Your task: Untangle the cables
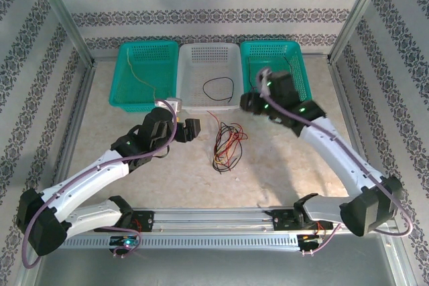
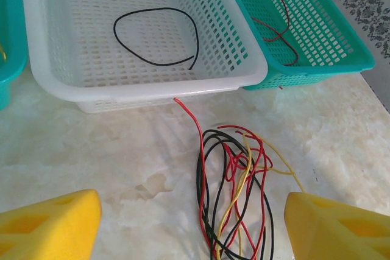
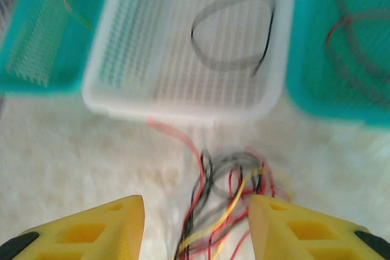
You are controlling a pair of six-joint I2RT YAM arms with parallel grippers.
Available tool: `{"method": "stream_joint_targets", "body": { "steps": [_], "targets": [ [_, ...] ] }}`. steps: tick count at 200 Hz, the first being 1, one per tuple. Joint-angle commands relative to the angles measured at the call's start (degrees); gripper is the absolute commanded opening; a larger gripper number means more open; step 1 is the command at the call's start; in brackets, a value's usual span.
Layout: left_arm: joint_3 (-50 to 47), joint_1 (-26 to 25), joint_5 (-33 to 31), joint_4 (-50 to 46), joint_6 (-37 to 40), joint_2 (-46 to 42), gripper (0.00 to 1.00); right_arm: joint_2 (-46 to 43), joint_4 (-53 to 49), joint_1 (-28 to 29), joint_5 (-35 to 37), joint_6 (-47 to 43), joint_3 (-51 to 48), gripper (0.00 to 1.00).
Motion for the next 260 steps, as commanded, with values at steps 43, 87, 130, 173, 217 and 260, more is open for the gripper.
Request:
{"method": "stream_joint_targets", "body": {
  "steps": [43, 87, 130, 173, 217, 260],
  "targets": [
    [0.41, 1.76, 4.27, -0.54, -3.73, -1.28, 0.78, 7.64, -0.75, 15.04, 13.29, 1.46, -7.01, 0.49],
    [0.58, 2.29, 5.27, -2.09, -4.02, -2.33, 0.77, 17.59, 0.5, 11.68, 14.75, -2.38, -1.37, 0.41],
    [-0.16, 3.63, 3.71, -4.57, -3.47, -5.37, 0.78, 26.31, 2.86, 9.56, 15.41, -5.44, 3.57, 0.4],
    [-1.35, 6.49, 4.8, -5.66, -4.71, -6.48, 0.79, 29.16, 3.23, 9.55, 14.19, -7.5, 5.31, 0.17],
    [-1.84, 7.03, 6.52, -4.03, -4.45, -5.63, 0.79, 22.22, 3.57, 13.0, 15.12, -8.94, 1.54, 0.0],
    [-1.57, 7.13, 10.81, -2.09, -4.84, -3.39, 0.78, 8.58, 4.34, 19.26, 18.82, -9.49, -2.31, 0.0]
  ]
}}
